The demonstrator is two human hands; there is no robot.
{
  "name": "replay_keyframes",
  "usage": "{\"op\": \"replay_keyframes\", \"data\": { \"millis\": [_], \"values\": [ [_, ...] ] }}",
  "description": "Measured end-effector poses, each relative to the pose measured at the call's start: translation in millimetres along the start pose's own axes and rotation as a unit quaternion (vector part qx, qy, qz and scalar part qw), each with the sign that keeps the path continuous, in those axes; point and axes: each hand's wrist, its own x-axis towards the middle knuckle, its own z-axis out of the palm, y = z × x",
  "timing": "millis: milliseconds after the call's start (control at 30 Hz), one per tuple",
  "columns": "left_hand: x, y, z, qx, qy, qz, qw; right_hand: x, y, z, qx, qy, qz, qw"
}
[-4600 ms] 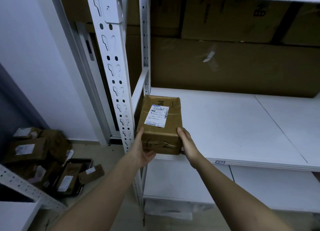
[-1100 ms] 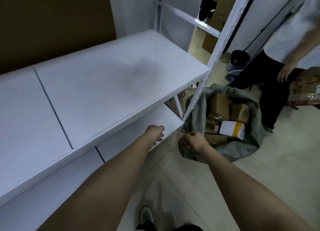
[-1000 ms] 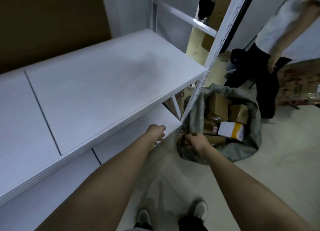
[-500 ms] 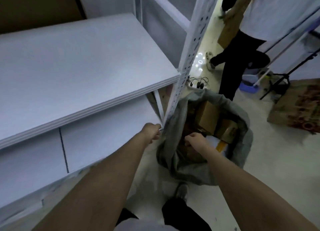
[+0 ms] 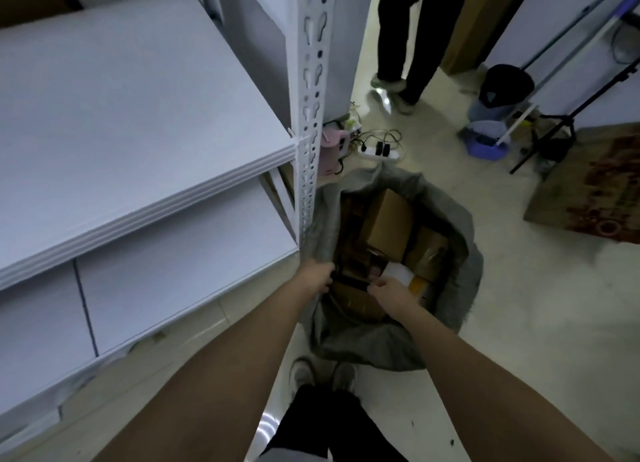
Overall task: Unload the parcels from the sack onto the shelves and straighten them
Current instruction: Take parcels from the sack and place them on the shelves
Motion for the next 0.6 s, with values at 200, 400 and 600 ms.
{"op": "replay_keyframes", "data": {
  "millis": [200,400,600],
  "values": [
    [38,-15,45,0.043,-0.027,-0.036,0.998,13,44,-1,-0.025,-0.007,0.01,1.0],
    [82,-10,101,0.037,-0.04,-0.052,0.997,60,61,-45,-0.07,0.075,-0.004,0.995],
    [151,9,173,-0.025,-0.024,-0.042,0.999,146,72,-92,-0.167,0.153,-0.089,0.97]
  ]
}}
